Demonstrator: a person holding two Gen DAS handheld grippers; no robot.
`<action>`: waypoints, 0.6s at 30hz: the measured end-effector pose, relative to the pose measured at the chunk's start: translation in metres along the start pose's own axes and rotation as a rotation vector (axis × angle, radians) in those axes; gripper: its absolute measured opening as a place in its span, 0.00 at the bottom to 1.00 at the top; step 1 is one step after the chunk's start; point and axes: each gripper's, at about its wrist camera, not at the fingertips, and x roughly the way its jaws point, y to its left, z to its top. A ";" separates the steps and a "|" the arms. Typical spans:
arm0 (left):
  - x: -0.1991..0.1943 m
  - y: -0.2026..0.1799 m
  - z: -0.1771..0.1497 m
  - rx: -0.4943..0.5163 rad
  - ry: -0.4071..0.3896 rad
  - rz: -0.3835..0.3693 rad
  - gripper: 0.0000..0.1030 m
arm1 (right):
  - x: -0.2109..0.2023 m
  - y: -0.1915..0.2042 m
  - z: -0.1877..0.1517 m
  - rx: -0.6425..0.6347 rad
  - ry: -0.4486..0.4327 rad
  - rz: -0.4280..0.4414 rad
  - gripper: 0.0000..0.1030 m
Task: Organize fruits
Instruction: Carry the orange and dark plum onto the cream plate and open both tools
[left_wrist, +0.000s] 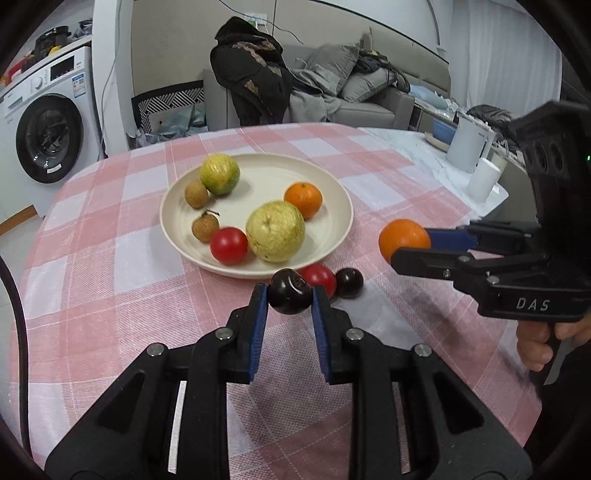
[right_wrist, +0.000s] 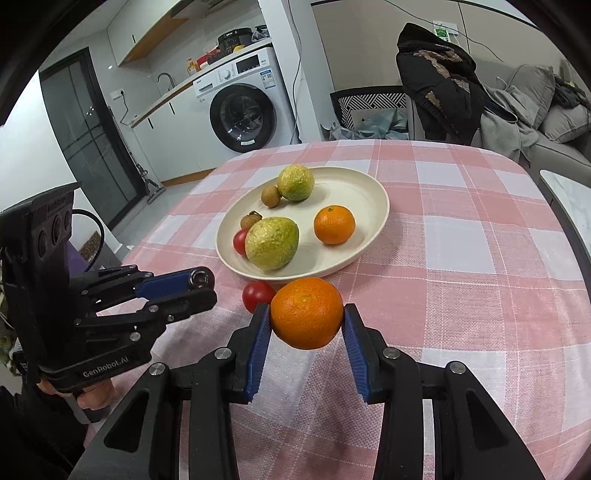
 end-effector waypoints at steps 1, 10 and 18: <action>-0.002 0.002 0.002 -0.006 -0.008 0.003 0.21 | -0.001 0.000 0.001 0.002 -0.008 -0.001 0.39; -0.014 0.023 0.015 -0.058 -0.047 0.025 0.21 | -0.002 -0.006 0.017 0.057 -0.055 -0.007 0.39; -0.009 0.035 0.032 -0.087 -0.067 0.029 0.21 | 0.008 -0.005 0.032 0.049 -0.060 -0.009 0.39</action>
